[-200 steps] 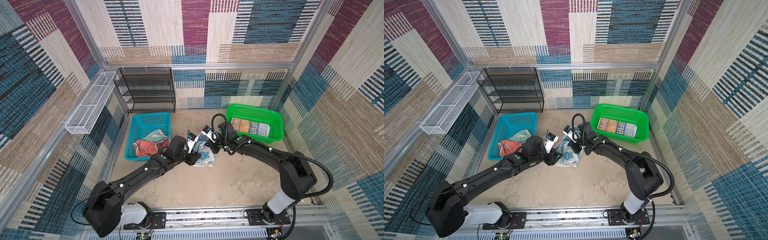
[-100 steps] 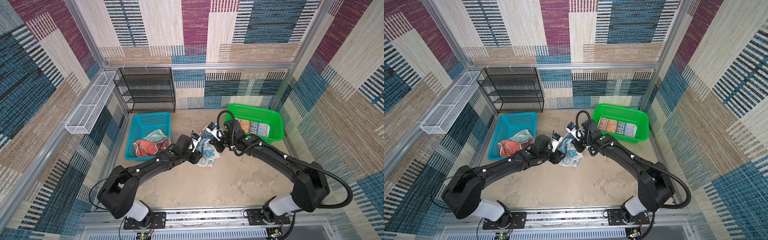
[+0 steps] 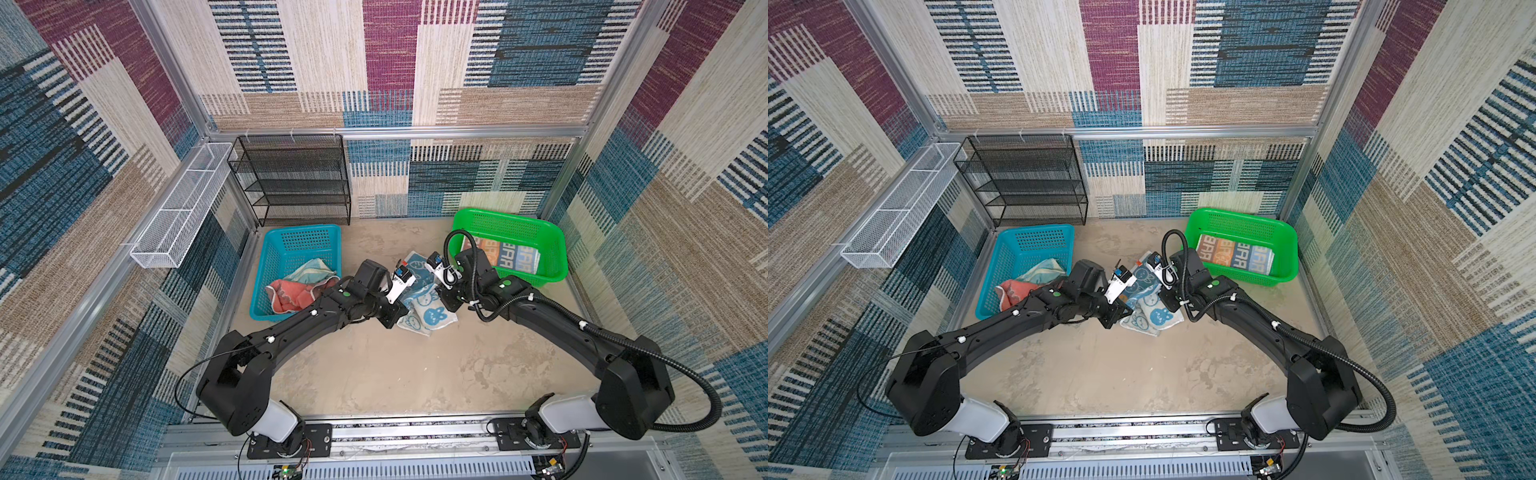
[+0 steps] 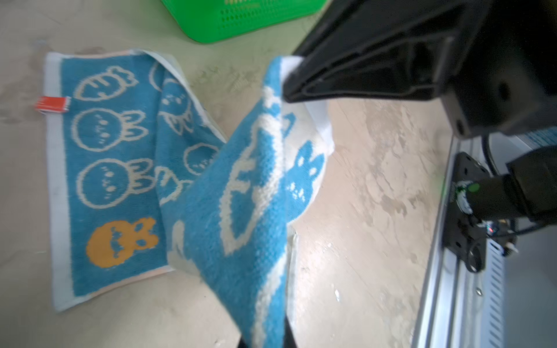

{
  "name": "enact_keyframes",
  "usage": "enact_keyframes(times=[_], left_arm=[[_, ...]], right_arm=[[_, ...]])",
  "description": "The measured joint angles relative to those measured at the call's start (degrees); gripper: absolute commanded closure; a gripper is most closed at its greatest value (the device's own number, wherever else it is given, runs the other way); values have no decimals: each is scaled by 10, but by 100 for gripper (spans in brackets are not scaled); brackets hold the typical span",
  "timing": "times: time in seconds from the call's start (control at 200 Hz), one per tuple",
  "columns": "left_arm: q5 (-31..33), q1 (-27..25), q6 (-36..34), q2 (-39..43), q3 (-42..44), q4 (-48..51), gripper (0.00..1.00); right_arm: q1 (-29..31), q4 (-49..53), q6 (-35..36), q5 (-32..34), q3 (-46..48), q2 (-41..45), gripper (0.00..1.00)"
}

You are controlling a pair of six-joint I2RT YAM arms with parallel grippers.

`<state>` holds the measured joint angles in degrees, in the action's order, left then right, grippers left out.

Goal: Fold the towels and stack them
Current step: 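Lower the held edge onto the towel with both grippers, folding it over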

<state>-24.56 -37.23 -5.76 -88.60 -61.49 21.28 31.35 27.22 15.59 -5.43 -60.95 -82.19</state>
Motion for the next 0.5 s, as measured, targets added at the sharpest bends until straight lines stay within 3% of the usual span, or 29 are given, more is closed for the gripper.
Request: enact_keyframes(times=[0.14,0.275,0.371,0.441,0.501], left_arm=[[-8,10,-31,-61,-21,69,100],[22,31,-31,-97,-23,71,100],[61,55,-11,-113,-23,39,87],[93,71,12,-124,-25,26,75],[125,77,28,-131,-26,37,72]], right_arm=[[-15,-7,4,-9,-1,-53,100],[-37,-15,4,-31,-20,-117,100],[-47,-30,1,-38,-38,-160,96],[-49,-43,-3,-37,-52,-189,88],[-53,-55,-8,-23,-62,-210,80]])
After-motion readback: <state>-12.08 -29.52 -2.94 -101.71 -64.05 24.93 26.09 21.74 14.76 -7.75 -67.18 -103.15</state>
